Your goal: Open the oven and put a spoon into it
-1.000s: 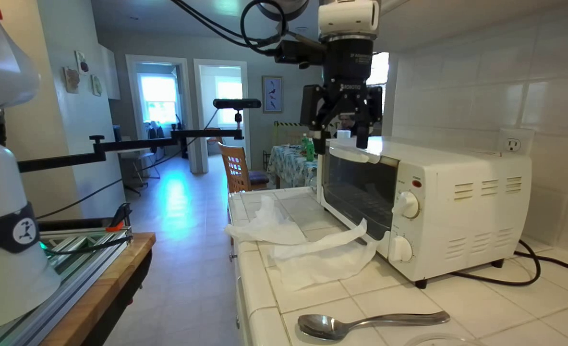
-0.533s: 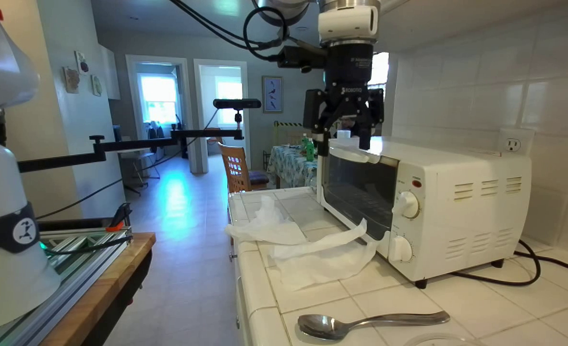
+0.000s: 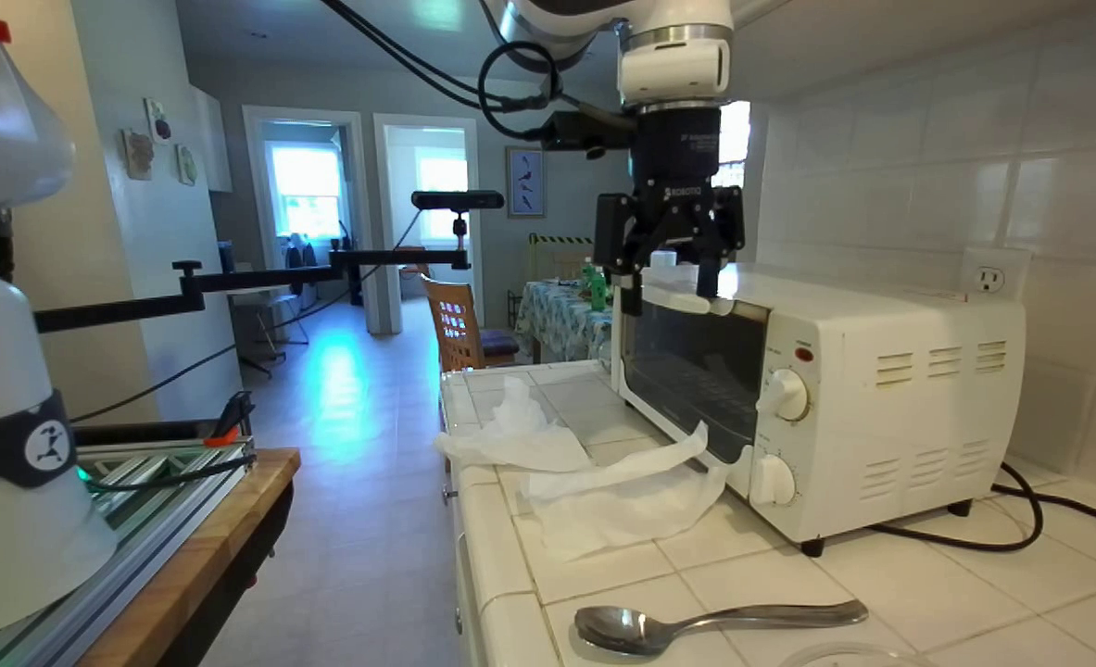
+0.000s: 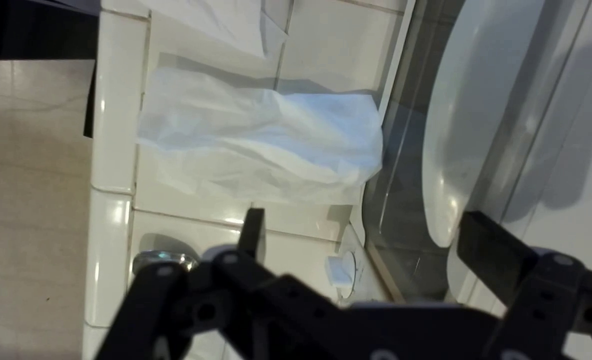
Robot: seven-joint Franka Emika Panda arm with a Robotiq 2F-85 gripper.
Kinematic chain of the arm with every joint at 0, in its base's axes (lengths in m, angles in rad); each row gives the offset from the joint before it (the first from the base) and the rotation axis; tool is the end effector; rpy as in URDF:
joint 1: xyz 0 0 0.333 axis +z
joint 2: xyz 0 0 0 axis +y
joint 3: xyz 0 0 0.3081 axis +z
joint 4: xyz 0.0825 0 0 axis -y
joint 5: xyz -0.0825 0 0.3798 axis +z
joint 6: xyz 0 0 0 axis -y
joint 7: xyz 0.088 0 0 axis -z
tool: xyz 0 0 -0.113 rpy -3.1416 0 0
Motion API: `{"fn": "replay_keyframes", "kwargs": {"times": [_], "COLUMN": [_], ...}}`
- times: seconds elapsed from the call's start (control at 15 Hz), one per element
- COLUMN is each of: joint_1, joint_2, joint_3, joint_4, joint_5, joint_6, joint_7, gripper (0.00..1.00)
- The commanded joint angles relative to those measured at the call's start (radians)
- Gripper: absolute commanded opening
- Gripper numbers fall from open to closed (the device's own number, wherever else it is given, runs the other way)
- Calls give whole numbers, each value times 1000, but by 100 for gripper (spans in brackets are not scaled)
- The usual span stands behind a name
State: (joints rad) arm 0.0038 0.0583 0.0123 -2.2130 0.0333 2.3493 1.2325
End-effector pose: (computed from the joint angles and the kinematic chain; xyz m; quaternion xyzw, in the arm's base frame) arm 0.5403 0.0093 0.3482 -0.8135 0.5801 -0.0242 0.0331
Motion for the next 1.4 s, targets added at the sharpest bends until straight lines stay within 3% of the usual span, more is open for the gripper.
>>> {"fn": "replay_keyframes", "kwargs": {"times": [0.0,0.2,0.33,0.47,0.73,1.0,1.27,1.33], "joint_1": [8,9,10,10,12,12,13,13], "joint_2": [15,19,20,21,17,16,27,32], "joint_3": [-5,-3,-3,-3,-2,-3,-1,-1], "joint_4": [8,8,7,5,6,5,11,14], "joint_5": [19,25,26,33,59,69,72,71], "joint_6": [17,10,4,0,-30,-52,-100,-123], "joint_7": [2,-3,0,-3,-5,-7,-19,-23], "gripper": [100,97,72,64,31,17,12,4]}}
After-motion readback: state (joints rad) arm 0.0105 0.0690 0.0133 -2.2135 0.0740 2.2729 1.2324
